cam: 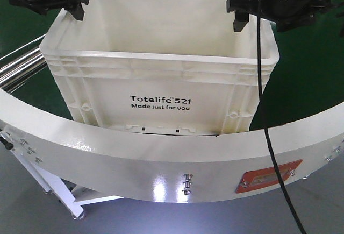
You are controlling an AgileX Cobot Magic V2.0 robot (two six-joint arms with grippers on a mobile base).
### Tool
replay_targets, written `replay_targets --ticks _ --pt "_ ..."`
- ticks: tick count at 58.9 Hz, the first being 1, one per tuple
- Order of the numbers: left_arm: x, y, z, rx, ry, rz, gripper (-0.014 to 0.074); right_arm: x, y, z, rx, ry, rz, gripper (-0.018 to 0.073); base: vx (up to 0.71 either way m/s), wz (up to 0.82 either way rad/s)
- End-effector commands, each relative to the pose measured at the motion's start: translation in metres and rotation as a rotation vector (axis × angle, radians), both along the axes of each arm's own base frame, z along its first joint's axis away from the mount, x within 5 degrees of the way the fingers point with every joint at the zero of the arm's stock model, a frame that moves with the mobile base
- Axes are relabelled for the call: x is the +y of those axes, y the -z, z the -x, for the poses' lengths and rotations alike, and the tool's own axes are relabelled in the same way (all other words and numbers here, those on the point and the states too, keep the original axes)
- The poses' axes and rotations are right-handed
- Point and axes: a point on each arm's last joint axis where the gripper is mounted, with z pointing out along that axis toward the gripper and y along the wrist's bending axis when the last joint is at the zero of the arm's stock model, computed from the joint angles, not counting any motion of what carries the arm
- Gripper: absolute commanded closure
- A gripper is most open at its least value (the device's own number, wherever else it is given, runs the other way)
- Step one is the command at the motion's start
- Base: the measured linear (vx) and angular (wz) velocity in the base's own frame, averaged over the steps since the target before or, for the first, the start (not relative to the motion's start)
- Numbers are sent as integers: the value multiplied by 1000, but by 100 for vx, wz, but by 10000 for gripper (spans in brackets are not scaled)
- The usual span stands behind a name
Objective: Place moving items into box and shelve
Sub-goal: 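Lower both grippers onto the tote's side rims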
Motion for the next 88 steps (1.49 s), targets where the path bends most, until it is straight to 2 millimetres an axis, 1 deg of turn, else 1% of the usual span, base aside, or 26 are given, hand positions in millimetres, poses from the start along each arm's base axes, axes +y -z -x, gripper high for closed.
replay_targets --ticks 1,12,26,41,60,73,78,88 --pt "0 -28 9 -91 -8 21 6 -4 -23 2 -95 8 -21 -32 0 0" --pt "0 -22 6 -66 -24 26 6 -2 -14 -4 -78 19 -19 -32 0 0" --pt "-1 -19 5 -61 -29 28 6 -5 -12 -10 -110 57 7 -32 0 0" --pt "-1 -19 4 -64 -29 28 6 -3 -12 -16 -158 61 -16 -25 0 0" --pt "-1 -21 2 -97 -27 34 6 -1 -10 -21 -185 52 -23 57 0 0" --pt "-3 -21 2 -94 -24 53 6 -1 -8 -22 -180 52 -20 93 0 0" --pt "-7 -20 4 -75 1 94 6 -1 -8 -22 -179 52 -21 117 0 0" --pt "-8 -20 4 -74 13 98 6 -1 -7 -21 -167 54 -20 176 0 0"
